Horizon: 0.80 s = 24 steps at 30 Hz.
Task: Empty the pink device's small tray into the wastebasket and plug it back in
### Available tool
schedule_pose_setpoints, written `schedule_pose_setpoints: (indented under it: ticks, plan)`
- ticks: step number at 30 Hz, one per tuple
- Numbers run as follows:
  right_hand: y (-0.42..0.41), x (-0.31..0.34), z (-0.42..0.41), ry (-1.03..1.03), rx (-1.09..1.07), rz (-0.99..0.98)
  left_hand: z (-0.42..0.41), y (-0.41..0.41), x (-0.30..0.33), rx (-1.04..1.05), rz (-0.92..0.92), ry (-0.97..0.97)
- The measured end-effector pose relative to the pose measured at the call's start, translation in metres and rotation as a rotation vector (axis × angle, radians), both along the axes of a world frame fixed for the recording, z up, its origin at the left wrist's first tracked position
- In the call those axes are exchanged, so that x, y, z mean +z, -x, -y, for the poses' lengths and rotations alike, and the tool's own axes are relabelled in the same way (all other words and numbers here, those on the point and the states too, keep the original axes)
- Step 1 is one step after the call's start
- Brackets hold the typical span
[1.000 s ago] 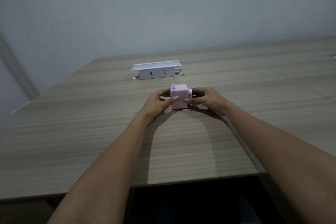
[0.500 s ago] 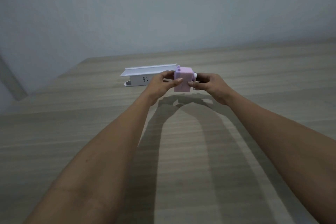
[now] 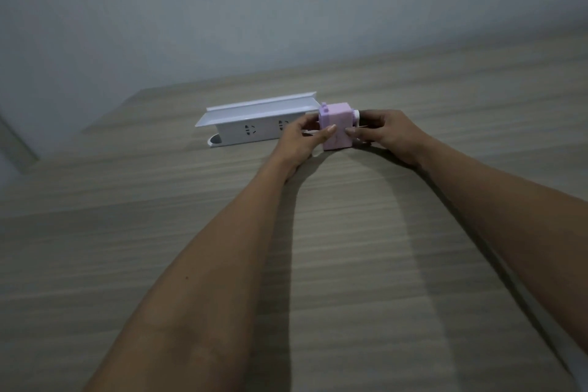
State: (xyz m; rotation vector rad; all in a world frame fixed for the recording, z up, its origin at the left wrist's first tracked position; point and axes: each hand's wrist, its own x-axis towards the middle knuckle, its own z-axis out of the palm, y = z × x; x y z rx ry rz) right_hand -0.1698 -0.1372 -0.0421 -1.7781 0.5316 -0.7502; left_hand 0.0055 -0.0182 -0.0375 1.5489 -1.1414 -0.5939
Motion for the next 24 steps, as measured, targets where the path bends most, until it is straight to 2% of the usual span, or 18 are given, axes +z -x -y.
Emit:
schedule_pose_setpoints:
  ticks: [7,12,17,24]
  plan:
    - [0.002,-0.002,-0.004,-0.034,-0.007,-0.040,-0.003,-0.002,-0.003,0.034,-0.015,-0.046]
    - [0.014,0.016,-0.027,0.066,-0.180,-0.132,-0.034,0.000,0.016,0.148,0.055,-0.078]
    - [0.022,0.040,-0.069,0.306,-0.303,-0.224,-0.086,0.010,0.046,0.196,0.334,-0.091]
    - [0.041,0.047,-0.144,0.829,-0.402,-0.550,-0.164,0.034,0.049,0.369,0.745,-0.271]
